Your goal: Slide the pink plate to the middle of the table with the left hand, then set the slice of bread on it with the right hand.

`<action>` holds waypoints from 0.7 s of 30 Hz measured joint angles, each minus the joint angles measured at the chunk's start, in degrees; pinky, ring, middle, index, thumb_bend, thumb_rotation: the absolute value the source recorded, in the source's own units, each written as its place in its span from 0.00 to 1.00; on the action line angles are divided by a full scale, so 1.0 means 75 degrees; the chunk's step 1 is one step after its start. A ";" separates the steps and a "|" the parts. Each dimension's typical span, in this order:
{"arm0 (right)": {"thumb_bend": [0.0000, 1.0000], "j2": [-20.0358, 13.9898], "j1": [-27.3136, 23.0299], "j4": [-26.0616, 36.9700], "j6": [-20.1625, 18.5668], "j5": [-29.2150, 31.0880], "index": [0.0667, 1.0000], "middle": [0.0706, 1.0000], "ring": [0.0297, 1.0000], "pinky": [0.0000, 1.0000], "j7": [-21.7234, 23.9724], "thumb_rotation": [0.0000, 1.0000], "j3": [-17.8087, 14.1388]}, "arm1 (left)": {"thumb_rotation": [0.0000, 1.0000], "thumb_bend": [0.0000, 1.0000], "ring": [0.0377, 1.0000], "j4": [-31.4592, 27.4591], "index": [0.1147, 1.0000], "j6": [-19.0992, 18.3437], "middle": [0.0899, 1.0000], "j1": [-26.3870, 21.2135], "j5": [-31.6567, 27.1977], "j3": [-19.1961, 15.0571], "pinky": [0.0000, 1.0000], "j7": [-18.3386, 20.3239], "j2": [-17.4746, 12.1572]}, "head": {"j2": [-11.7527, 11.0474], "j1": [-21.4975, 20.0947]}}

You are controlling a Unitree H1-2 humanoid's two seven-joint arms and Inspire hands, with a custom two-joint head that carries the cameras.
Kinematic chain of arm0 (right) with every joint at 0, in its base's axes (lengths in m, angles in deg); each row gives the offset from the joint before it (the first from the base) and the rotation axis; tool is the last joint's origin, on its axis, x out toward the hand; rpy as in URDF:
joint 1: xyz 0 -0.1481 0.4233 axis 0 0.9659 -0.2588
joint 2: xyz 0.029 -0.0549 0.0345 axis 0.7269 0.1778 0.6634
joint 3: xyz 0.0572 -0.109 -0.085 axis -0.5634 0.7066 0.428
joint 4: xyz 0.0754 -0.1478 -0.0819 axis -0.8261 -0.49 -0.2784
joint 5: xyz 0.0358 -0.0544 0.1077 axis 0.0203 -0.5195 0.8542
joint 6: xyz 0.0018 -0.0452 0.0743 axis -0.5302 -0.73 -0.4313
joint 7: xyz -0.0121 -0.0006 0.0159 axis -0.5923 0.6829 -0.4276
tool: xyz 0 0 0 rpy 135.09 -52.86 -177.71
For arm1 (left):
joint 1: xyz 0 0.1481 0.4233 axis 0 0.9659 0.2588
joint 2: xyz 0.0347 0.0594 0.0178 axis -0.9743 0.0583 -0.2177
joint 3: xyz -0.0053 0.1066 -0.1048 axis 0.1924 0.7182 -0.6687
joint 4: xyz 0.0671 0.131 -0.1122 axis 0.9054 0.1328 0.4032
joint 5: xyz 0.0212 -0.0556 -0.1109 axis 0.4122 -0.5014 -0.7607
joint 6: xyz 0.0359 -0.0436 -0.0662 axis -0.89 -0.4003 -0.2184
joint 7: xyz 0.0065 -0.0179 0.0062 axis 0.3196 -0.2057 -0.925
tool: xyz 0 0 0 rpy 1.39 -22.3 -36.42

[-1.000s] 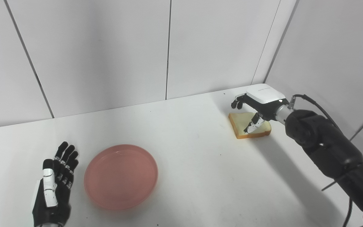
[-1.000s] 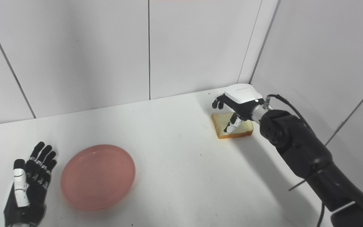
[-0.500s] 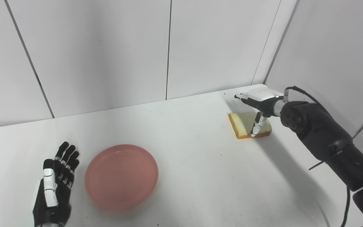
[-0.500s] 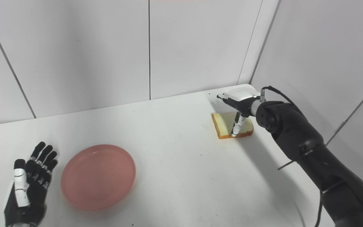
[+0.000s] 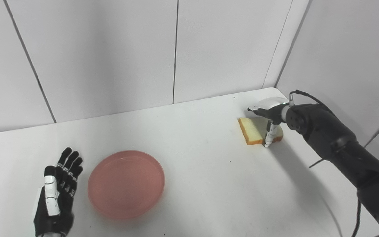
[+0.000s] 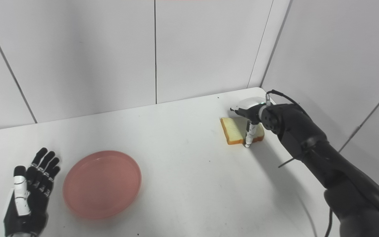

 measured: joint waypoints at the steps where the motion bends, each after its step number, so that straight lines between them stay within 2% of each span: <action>1: 1.00 0.0001 -0.0050 -0.0044 0.0000 -0.0005 1.00 1.00 1.00 1.00 0.0022 0.20 0.0036 | 1.00 0.74 0.93 -0.0004 0.88 0.0000 0.92 0.0000 0.0001 0.0002 0.97 0.0000 0.0000 | 0.0000 0.0011; 6: 1.00 0.0029 -0.0193 -0.0180 -0.0001 -0.0030 0.99 1.00 1.00 1.00 0.0082 0.17 0.0218 | 1.00 0.73 0.93 -0.0010 0.87 -0.0001 0.92 0.0000 0.0001 0.0000 0.96 -0.0004 0.0006 | 0.0012 0.0011; 8: 1.00 0.0105 -0.0233 -0.0317 -0.0009 0.0047 0.94 0.99 0.95 0.84 0.0043 0.11 0.0149 | 1.00 0.74 0.93 -0.0007 0.87 -0.0001 0.92 0.0000 0.0001 -0.0001 0.96 -0.0004 0.0007 | 0.0012 0.0035; 9: 0.97 0.0176 -0.0236 -0.0396 -0.0013 0.0156 0.89 0.95 0.88 0.72 -0.0024 0.07 0.0030 | 1.00 0.74 0.93 -0.0007 0.88 -0.0001 0.92 0.0000 0.0001 -0.0001 0.96 -0.0004 0.0006 | 0.0024 0.0035; 10: 0.95 0.0236 -0.0233 -0.0435 -0.0014 0.0249 0.86 0.92 0.85 0.69 -0.0110 0.05 -0.0052 | 1.00 0.74 0.93 -0.0007 0.88 -0.0001 0.92 0.0001 0.0001 -0.0001 0.96 -0.0004 0.0006 | 0.0024 0.0035; 12: 0.87 0.0338 -0.0227 -0.0568 0.0037 0.0385 0.70 0.71 0.66 0.59 -0.0396 0.01 -0.0182 | 1.00 0.74 0.93 -0.0008 0.87 -0.0001 0.91 0.0001 0.0001 0.0000 0.96 -0.0004 0.0006 | 0.0024 0.0035; 14: 0.84 0.0369 -0.0194 -0.0678 0.0197 0.0562 0.66 0.66 0.61 0.56 -0.0851 0.00 -0.0333 | 1.00 0.73 0.93 -0.0011 0.87 -0.0001 0.91 0.0001 0.0001 0.0005 0.96 -0.0004 0.0010 | 0.0024 0.0035; 15: 0.66 0.0372 -0.0166 -0.0674 0.0246 0.0633 0.53 0.55 0.55 0.50 -0.1022 0.00 -0.0375 | 1.00 0.74 0.93 -0.0011 0.87 -0.0001 0.91 0.0001 0.0001 0.0003 0.96 -0.0004 0.0011 | 0.0024 0.0035; 16: 0.59 0.0385 -0.0117 -0.0659 0.0318 0.0695 0.48 0.52 0.53 0.48 -0.1207 0.00 -0.0435 | 0.99 0.74 0.93 -0.0011 0.87 -0.0001 0.91 0.0000 0.0001 0.0002 0.96 -0.0004 0.0010 | 0.0024 0.0035; 17: 0.56 0.0405 -0.0066 -0.0647 0.0399 0.0751 0.45 0.51 0.55 0.50 -0.1402 0.00 -0.0467 | 0.99 0.74 0.93 -0.0011 0.87 -0.0001 0.91 0.0000 0.0000 0.0001 0.96 -0.0003 0.0010 | 0.0024 0.0035; 18: 0.54 0.0428 -0.0015 -0.0638 0.0460 0.0771 0.43 0.51 0.55 0.50 -0.1557 0.00 -0.0497 | 0.99 0.74 0.93 -0.0010 0.86 -0.0001 0.91 0.0000 0.0000 0.0000 0.96 -0.0003 0.0010 | 0.0024 0.0035; 21: 0.53 0.0459 0.0094 -0.0599 0.0574 0.0818 0.44 0.46 0.47 0.41 -0.1895 0.00 -0.0528 | 0.99 0.74 0.93 0.0000 0.87 0.0004 0.91 0.0000 0.0000 0.0000 0.96 -0.0003 0.0008 | 0.0012 0.0058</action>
